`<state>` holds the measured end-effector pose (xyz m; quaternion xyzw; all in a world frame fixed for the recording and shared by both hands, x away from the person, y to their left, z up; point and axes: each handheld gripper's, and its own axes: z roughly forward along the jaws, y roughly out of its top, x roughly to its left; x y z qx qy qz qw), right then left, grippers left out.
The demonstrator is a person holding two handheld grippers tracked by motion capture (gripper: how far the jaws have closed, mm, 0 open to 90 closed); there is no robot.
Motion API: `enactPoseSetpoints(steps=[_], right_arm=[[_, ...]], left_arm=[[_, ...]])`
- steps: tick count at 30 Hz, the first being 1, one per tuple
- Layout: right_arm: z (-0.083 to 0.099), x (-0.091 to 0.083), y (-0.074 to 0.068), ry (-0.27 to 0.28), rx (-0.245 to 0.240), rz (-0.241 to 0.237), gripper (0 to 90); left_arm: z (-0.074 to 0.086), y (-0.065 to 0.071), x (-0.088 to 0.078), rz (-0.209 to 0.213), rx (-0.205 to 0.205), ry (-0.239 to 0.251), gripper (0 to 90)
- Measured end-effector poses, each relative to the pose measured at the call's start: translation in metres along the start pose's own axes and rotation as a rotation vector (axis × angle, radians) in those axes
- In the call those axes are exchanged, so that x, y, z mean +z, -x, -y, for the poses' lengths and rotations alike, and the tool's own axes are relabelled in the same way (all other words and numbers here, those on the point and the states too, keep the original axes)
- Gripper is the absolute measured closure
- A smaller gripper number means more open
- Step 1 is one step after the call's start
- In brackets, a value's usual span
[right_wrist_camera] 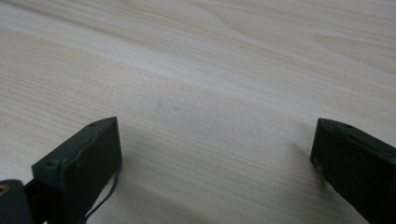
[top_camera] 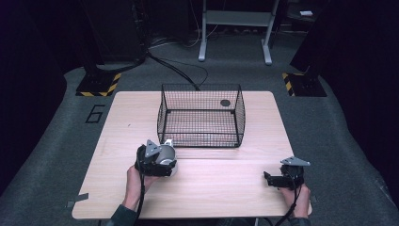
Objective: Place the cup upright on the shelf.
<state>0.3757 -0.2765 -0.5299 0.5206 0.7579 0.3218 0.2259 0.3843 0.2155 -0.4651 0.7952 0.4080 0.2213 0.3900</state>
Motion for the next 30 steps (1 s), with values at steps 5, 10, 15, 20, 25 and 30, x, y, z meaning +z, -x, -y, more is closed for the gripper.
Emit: enactPoseSetpoints(steps=[5, 10, 15, 20, 25, 30], right_arm=[[0.0, 0.0, 0.0, 0.0, -0.001, 0.0, 1.5], [0.0, 0.0, 0.0, 0.0, 0.0, 0.0, 1.5], [0.0, 0.0, 0.0, 0.0, 0.0, 0.0, 1.5], [0.0, 0.0, 0.0, 0.0, -0.001, 0.0, 1.5], [0.0, 0.0, 0.0, 0.0, 0.0, -0.001, 1.7], [0.0, 0.0, 0.0, 0.0, -0.001, -0.001, 1.7]], left_arm=[[0.0, -0.001, -0.001, 0.003, 0.008, -0.004, 6.1], [0.0, -0.002, -0.005, 0.01, 0.009, 0.012, 6.2], [-0.002, -0.003, -0.011, 0.019, 0.02, 0.01, 6.2], [-0.004, -0.003, -0.016, 0.023, 0.032, 0.009, 6.2], [-0.006, -0.002, -0.02, 0.037, 0.034, 0.019, 6.1], [-0.009, -0.001, -0.023, 0.041, 0.043, 0.02, 6.2]])
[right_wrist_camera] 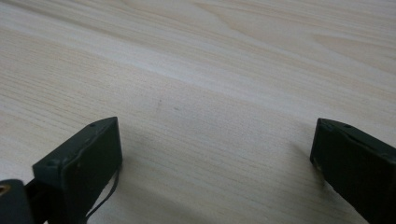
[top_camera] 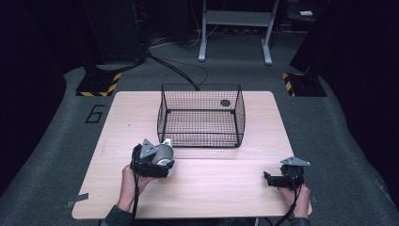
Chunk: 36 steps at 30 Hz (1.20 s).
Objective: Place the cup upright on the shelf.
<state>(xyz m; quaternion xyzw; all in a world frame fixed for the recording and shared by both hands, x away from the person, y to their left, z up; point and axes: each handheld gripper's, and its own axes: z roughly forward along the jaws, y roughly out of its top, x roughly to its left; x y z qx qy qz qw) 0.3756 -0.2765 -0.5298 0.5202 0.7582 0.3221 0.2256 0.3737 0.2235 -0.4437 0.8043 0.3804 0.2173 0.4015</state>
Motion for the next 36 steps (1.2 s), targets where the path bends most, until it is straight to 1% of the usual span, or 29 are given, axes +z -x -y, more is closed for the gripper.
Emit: enactPoseSetpoints(steps=[11, 17, 18, 24, 26, 27, 29, 30, 34, 35, 36], right_arm=[[0.0, 0.0, 0.0, 0.0, 0.0, 0.0, 1.7], [0.0, 0.0, 0.0, 0.0, 0.0, 0.0, 1.8], [0.0, 0.0, 0.0, 0.0, 0.0, 0.0, 1.8], [0.0, 0.0, 0.0, 0.001, 0.0, 0.0, 1.7], [0.0, 0.0, 0.0, 0.0, 0.0, 0.0, 1.7], [0.0, 0.0, 0.0, 0.0, 0.0, 0.0, 1.7], [0.0, 0.0, 0.0, 0.001, 0.0, 0.0, 1.7], [0.0, 0.0, 0.0, 0.001, 0.0, 0.0, 1.7], [0.0, 0.0, 0.0, 0.0, 0.0, 0.0, 1.7], [0.0, 0.0, 0.0, 0.001, 0.0, 0.0, 1.7], [0.0, 0.0, 0.0, 0.001, 0.0, 0.0, 1.7]], left_arm=[[-0.009, 0.001, -0.008, 0.016, 0.01, 0.011, 6.1], [-0.017, 0.0, -0.013, 0.023, 0.02, 0.023, 6.1], [-0.018, 0.0, -0.014, 0.028, 0.024, 0.018, 6.1], [-0.026, 0.0, -0.019, 0.04, 0.03, 0.027, 6.1], [-0.028, 0.001, -0.019, 0.04, 0.033, 0.034, 6.1], [-0.029, 0.001, -0.019, 0.033, 0.036, 0.04, 6.1], [-0.032, 0.0, -0.02, 0.043, 0.041, 0.033, 6.1], [-0.034, 0.0, -0.02, 0.036, 0.037, 0.045, 6.1], [-0.038, 0.0, -0.021, 0.038, 0.045, 0.05, 6.1], [-0.039, -0.001, -0.022, 0.043, 0.044, 0.049, 6.1], [-0.041, -0.001, -0.022, 0.04, 0.042, 0.053, 6.1]])
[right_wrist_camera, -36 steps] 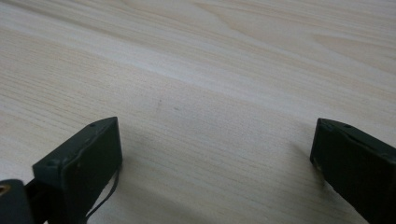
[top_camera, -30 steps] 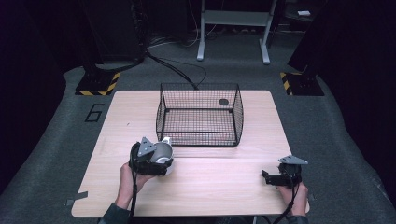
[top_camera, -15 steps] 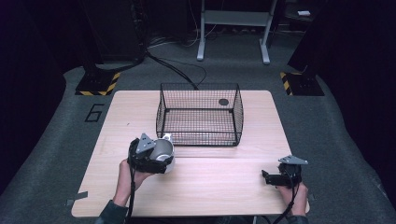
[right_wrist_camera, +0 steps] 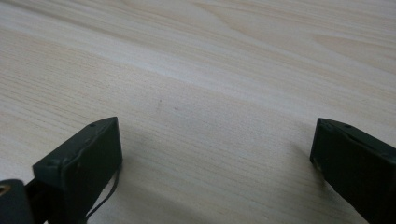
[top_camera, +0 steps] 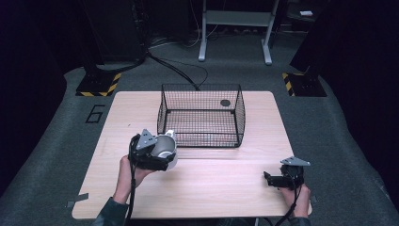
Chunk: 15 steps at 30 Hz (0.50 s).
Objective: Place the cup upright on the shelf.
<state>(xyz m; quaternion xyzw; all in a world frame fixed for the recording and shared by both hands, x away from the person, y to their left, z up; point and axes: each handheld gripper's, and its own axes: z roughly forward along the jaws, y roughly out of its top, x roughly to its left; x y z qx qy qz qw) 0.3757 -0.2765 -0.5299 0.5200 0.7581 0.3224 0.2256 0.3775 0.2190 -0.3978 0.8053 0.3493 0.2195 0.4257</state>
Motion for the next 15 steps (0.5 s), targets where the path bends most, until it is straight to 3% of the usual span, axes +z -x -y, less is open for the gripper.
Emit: enactPoseSetpoints(steps=[15], right_arm=[[0.0, 0.0, 0.0, 0.0, 0.0, 0.0, 1.8]], left_arm=[[-0.016, 0.0, 0.002, 0.011, 0.018, 0.009, 6.1]])
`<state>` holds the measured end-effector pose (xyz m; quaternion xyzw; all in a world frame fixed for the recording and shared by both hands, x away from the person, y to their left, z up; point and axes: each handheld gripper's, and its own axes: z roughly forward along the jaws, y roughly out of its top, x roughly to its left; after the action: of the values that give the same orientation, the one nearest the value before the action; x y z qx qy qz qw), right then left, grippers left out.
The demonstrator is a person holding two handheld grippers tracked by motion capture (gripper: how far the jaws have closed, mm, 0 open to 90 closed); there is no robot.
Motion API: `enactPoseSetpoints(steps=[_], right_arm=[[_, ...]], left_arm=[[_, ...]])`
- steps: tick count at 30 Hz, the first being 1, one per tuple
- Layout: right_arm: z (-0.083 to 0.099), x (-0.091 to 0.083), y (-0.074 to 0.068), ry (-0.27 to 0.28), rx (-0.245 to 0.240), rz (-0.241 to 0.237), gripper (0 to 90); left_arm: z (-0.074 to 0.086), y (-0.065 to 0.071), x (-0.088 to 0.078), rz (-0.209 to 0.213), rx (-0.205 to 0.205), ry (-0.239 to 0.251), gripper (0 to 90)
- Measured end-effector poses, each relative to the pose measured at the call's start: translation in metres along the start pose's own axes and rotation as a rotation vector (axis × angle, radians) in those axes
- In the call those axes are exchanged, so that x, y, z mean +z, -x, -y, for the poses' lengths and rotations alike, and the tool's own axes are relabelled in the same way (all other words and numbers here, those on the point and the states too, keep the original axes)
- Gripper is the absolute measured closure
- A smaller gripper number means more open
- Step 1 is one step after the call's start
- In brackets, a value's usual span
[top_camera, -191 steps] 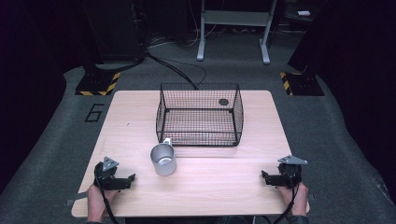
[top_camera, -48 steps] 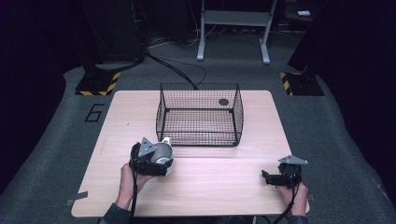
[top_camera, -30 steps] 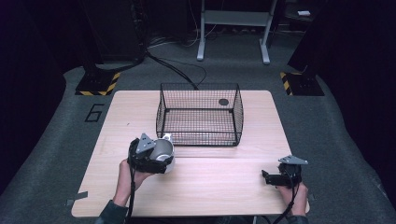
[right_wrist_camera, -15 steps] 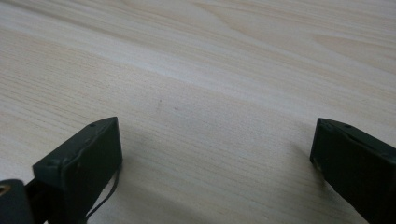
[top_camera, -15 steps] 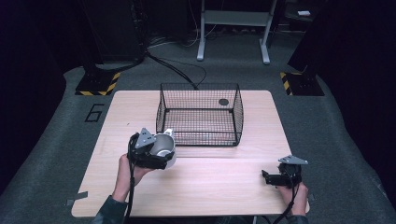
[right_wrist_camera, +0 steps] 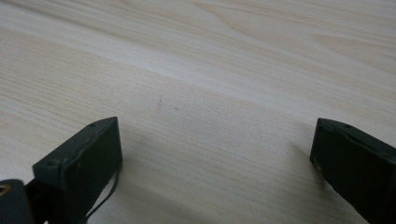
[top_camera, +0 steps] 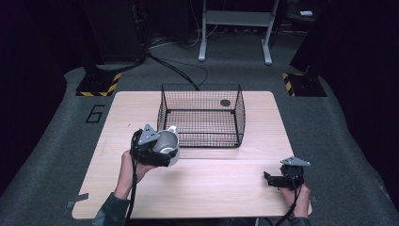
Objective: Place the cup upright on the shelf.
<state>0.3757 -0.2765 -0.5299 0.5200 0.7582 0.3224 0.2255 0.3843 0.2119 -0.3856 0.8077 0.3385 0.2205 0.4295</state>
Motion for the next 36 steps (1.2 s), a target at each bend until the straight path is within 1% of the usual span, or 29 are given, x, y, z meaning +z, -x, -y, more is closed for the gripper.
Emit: enactPoseSetpoints(steps=[1, 3, 5, 6, 7, 8, 9, 11, 12, 13, 14, 15, 16, 17, 19, 20, 22, 24, 26, 27, 28, 29, 30, 31, 32, 34, 36], right_arm=[[0.0, 0.0, 0.0, 0.0, 0.0, 0.0, 1.8], [0.0, 0.0, 0.0, 0.0, 0.0, 0.0, 1.8], [0.0, 0.0, 0.0, 0.0, 0.0, 0.0, 1.8], [0.0, 0.0, 0.0, 0.0, 0.0, 0.0, 1.8], [0.0, 0.0, 0.0, -0.001, 0.0, 0.0, 1.8], [0.0, 0.0, 0.0, 0.0, 0.0, 0.0, 1.8], [0.0, 0.0, 0.0, 0.0, 0.0, 0.0, 1.8], [0.0, 0.0, 0.0, 0.0, 0.0, 0.0, 1.8], [0.0, 0.0, 0.0, 0.0, 0.0, 0.0, 1.8], [0.0, 0.0, 0.0, 0.0, 0.0, 0.0, 1.8], [0.0, 0.0, 0.0, 0.0, 0.0, 0.0, 1.8], [0.0, 0.0, 0.0, 0.0, 0.0, 0.0, 1.8], [0.0, 0.0, 0.0, 0.0, 0.0, 0.0, 1.8], [0.0, 0.0, 0.0, 0.0, 0.0, 0.0, 1.8], [0.0, 0.0, 0.0, 0.0, 0.0, 0.001, 1.8], [0.0, 0.0, 0.0, 0.0, 0.0, 0.0, 1.8], [0.0, 0.0, 0.0, 0.0, 0.0, 0.0, 1.8], [0.0, 0.0, 0.0, 0.0, 0.0, 0.0, 1.8], [0.0, 0.0, 0.0, 0.0, 0.0, 0.0, 1.8], [0.0, 0.0, 0.0, 0.0, 0.0, 0.0, 1.8], [0.0, 0.0, 0.0, 0.0, 0.0, 0.001, 1.8], [0.0, 0.0, 0.0, 0.0, 0.0, 0.0, 1.8], [0.0, 0.0, 0.0, 0.0, 0.0, 0.0, 1.8], [0.0, 0.0, 0.0, 0.0, 0.0, 0.0, 1.8], [0.0, 0.0, 0.0, 0.0, 0.0, 0.0, 1.8], [0.0, 0.0, 0.0, 0.0, 0.0, 0.0, 1.8], [0.0, 0.0, 0.0, 0.0, 0.0, 0.0, 1.8]], left_arm=[[-0.001, 0.0, -0.001, 0.008, 0.001, -0.007, 6.1], [-0.003, -0.001, -0.001, 0.002, 0.008, 0.002, 6.1], [-0.005, -0.001, -0.001, 0.009, 0.013, -0.002, 6.1], [-0.006, -0.001, -0.001, 0.005, 0.013, 0.008, 6.1], [-0.007, -0.001, -0.001, 0.005, 0.008, 0.007, 6.1], [-0.009, -0.002, -0.002, 0.01, 0.016, 0.004, 6.1], [-0.011, -0.002, -0.002, 0.004, 0.015, 0.014, 6.1], [-0.012, -0.002, -0.002, 0.001, 0.011, 0.014, 6.1], [-0.015, -0.004, -0.002, 0.003, 0.025, 0.013, 6.1], [-0.016, -0.003, -0.002, 0.002, 0.015, 0.018, 6.1], [-0.016, -0.003, -0.002, 0.002, 0.015, 0.018, 6.1], [-0.02, -0.004, -0.002, -0.003, 0.029, 0.023, 6.1], [-0.022, -0.005, -0.003, 0.006, 0.026, 0.015, 6.1], [-0.024, -0.006, -0.003, 0.0, 0.034, 0.019, 6.1], [-0.028, -0.006, -0.002, -0.007, 0.038, 0.026, 6.1], [-0.03, -0.007, -0.002, -0.002, 0.042, 0.024, 6.1], [-0.034, -0.008, 0.0, 0.0, 0.038, 0.028, 6.1], [-0.038, -0.009, 0.002, -0.004, 0.046, 0.03, 6.1], [-0.039, -0.009, 0.002, 0.001, 0.045, 0.028, 6.1], [-0.042, -0.01, 0.004, -0.005, 0.052, 0.031, 6.1], [-0.043, -0.01, 0.005, -0.002, 0.047, 0.031, 6.1], [-0.045, -0.011, 0.006, -0.005, 0.054, 0.029, 6.1], [-0.048, -0.012, 0.009, 0.001, 0.042, 0.035, 6.1], [-0.048, -0.012, 0.009, 0.001, 0.042, 0.035, 6.1], [-0.051, -0.013, 0.011, 0.006, 0.044, 0.028, 6.1], [-0.053, -0.014, 0.013, 0.003, 0.047, 0.035, 6.1], [-0.058, -0.016, 0.016, 0.0, 0.047, 0.034, 6.1]])
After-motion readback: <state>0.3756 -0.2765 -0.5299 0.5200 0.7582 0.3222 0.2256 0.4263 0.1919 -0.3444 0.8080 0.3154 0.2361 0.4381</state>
